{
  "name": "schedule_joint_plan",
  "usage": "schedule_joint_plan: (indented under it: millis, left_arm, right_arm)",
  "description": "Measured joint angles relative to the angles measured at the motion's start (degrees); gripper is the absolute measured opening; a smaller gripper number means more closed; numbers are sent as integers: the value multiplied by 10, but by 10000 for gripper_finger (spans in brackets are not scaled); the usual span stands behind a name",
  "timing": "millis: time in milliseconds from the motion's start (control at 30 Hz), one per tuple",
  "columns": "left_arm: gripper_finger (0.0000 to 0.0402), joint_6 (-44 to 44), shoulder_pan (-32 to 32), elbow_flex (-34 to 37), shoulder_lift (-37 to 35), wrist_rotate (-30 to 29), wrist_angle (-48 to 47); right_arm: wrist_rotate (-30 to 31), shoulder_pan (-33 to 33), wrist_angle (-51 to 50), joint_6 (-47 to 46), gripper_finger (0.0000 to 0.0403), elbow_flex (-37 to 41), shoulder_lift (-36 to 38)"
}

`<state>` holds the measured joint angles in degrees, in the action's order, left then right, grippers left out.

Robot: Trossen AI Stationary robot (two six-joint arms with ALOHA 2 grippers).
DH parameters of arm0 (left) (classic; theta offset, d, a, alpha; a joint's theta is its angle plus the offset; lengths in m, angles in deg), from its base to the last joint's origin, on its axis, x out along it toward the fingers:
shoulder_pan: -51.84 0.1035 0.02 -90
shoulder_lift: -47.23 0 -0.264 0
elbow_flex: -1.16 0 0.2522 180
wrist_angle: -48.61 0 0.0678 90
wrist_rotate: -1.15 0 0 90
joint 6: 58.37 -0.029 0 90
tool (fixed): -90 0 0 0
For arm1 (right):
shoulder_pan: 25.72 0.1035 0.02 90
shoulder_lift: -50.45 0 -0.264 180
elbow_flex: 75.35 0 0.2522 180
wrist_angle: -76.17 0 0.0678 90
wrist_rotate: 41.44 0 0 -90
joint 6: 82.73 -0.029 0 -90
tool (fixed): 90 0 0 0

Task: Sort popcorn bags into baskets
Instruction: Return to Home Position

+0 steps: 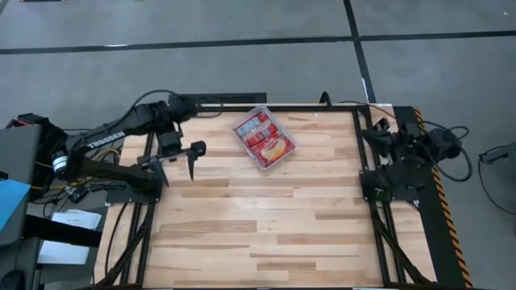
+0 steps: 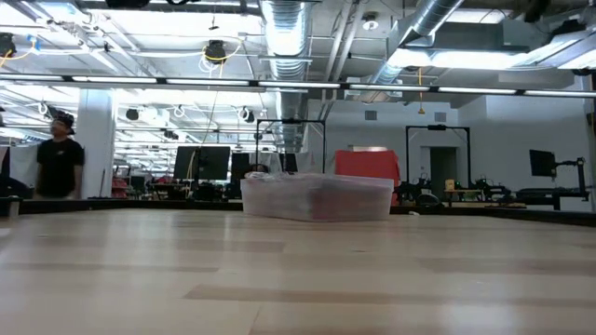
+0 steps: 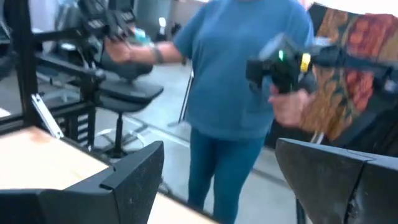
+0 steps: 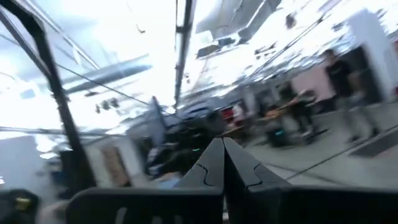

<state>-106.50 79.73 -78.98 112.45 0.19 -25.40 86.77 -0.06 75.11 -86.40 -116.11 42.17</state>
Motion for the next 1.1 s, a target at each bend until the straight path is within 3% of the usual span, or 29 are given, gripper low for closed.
schedule_joint_plan:
  millis: [133,233,333,433,533,600,733,800,900,967,1100]
  left_arm:
    - [300,-16,-20,19,5,-33,6]
    - [300,-62,-34,46,8,-21,40]
    - [300,-149,-45,88,12,7,106]
    - [300,-128,-63,112,33,10,148]
    - [300,-43,-97,108,77,8,201]
    - [300,0,-133,100,112,12,286]
    - [300,9,-197,84,203,11,577]
    - [300,100,-219,44,250,10,691]
    - [300,393,-244,-62,294,2,742]
    - [300,543,-263,-148,316,-30,767]
    - [300,596,-295,-271,321,-99,823]
  right_arm:
    - [21,-34,-108,29,14,-1,82]
    - [110,-48,-237,16,14,-23,81]
    - [130,-56,-324,-53,15,-44,72]
    - [79,-55,-401,-155,12,-32,73]
    - [36,-55,-392,-226,9,-22,80]
    - [4,-54,-408,-263,10,-6,79]
    - [-4,-55,-395,-321,20,20,76]
    - [-6,-54,-374,-328,21,42,76]
    - [-11,-54,-334,-330,18,60,78]
    - [-15,-55,-329,-329,16,69,77]
    - [-21,-54,-329,-330,23,81,78]
